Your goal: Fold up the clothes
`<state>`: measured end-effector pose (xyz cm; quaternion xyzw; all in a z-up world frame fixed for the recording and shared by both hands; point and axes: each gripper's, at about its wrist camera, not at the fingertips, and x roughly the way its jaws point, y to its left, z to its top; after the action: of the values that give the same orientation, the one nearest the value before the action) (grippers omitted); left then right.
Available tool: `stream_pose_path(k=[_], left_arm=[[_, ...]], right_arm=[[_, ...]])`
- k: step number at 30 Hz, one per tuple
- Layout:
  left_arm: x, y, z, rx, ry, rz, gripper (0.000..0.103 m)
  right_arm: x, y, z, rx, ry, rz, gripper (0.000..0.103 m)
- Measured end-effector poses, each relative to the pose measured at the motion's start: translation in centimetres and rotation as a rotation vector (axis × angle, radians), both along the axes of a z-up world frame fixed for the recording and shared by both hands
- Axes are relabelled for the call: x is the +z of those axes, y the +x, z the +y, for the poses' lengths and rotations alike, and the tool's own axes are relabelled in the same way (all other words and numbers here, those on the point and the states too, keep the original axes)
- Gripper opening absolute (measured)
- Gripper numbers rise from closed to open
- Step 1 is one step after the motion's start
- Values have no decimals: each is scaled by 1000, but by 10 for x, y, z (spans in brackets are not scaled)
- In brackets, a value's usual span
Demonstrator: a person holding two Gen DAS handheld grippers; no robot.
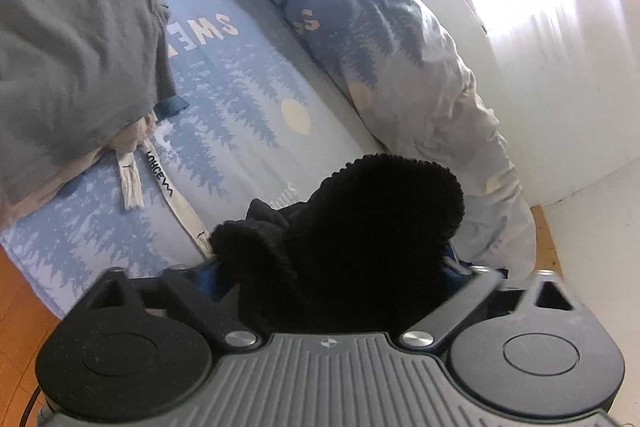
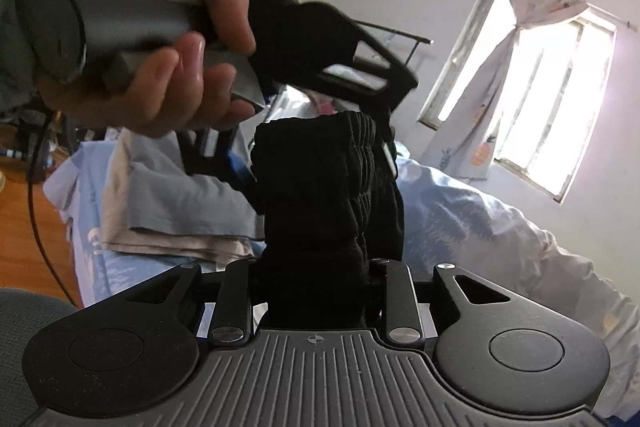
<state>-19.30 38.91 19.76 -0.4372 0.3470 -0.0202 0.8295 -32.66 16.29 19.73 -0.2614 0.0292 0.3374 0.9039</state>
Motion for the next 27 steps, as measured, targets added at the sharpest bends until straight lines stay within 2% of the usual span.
stream_pose_path(k=[1,2,3,10,15,18,21,25,27], left_arm=[[1,1,0,-4,-9,-9,50],[2,1,1,-8,-23,-17,40],[4,2,1,-15,-34,-31,36],[52,29,-19,-76,-8,-118,34],[94,60,-68,-147,17,-171,34],[116,83,-112,-195,29,-189,35],[125,112,-168,-248,45,-180,35],[120,153,-257,-318,66,-142,36],[106,173,-303,-344,75,-112,36]], right_arm=[[1,1,-1,-1,2,2,30],[3,2,-2,-1,11,5,30],[4,3,-4,-1,19,8,30],[40,21,-19,-23,158,39,30],[80,52,-61,-81,318,74,30],[99,69,-101,-123,418,95,30],[112,91,-153,-173,524,139,30],[107,119,-233,-240,637,189,30],[96,134,-278,-279,693,218,30]])
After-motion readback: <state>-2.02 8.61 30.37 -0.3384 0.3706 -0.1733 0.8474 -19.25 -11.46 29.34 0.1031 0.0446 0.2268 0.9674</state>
